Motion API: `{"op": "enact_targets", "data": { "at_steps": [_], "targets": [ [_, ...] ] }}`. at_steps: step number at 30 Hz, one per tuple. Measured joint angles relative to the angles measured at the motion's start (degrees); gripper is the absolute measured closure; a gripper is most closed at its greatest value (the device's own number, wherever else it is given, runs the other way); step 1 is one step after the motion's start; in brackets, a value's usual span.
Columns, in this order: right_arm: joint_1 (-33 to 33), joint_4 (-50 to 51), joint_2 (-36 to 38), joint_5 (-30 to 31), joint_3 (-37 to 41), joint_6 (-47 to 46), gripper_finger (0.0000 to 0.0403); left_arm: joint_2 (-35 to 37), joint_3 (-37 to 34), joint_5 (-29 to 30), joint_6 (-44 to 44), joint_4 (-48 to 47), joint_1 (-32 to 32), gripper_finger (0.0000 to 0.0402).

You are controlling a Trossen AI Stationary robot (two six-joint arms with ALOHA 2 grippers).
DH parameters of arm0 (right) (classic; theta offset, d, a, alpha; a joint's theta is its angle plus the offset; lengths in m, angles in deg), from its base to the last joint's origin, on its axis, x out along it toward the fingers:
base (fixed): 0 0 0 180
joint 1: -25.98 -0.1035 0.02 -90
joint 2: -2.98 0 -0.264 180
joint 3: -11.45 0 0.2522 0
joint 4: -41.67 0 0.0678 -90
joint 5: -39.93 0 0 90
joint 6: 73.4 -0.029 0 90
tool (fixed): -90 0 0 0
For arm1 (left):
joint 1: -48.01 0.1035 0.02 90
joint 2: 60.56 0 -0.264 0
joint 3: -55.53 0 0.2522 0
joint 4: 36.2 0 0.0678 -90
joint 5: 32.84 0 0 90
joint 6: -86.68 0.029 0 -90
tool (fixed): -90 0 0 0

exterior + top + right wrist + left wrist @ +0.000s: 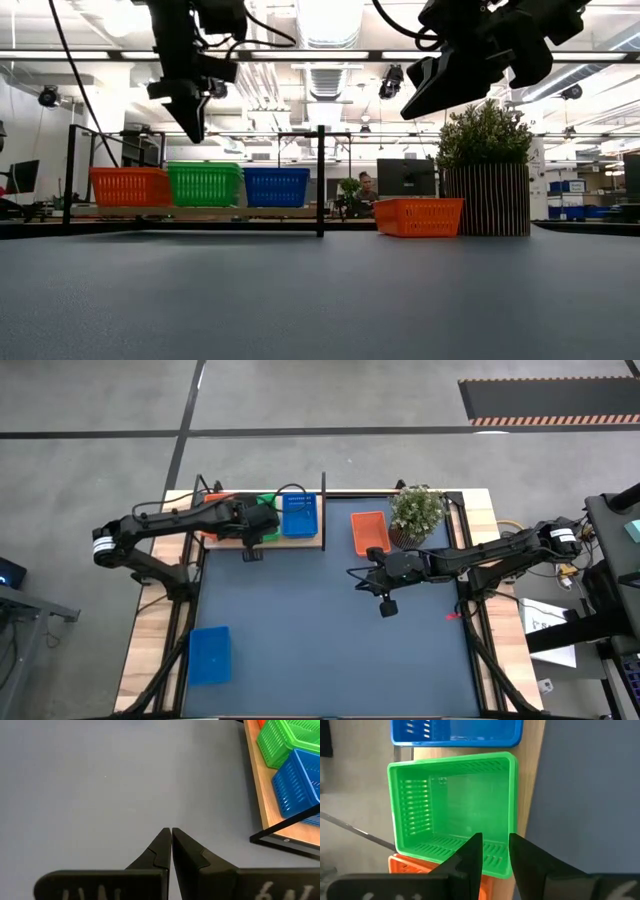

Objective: Stack baskets on shelf by color
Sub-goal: Stack the green bin on top of the stacked green bins on the shelf

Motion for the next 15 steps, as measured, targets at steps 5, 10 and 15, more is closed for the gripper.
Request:
{"op": "enact_targets", "data": {
  "at_steps": [5, 10, 15],
  "targets": [
    [0.0, 0.0, 0.0, 0.0, 0.0, 0.2, 0.0394, 0.5, 0.0, -1.3, -3.2, 0.4, -0.5, 0.0322],
    [0.0, 0.0, 0.0, 0.0, 0.0, 0.8, 0.0394, -0.7, -0.2, -5.7, -5.0, 2.3, -1.8, 0.0322],
    [0.0, 0.1, 0.0, 0.0, 0.0, 1.3, 0.0394, -2.3, -0.3, -5.8, -3.3, 0.9, -1.9, 0.0322]
  ]
}}
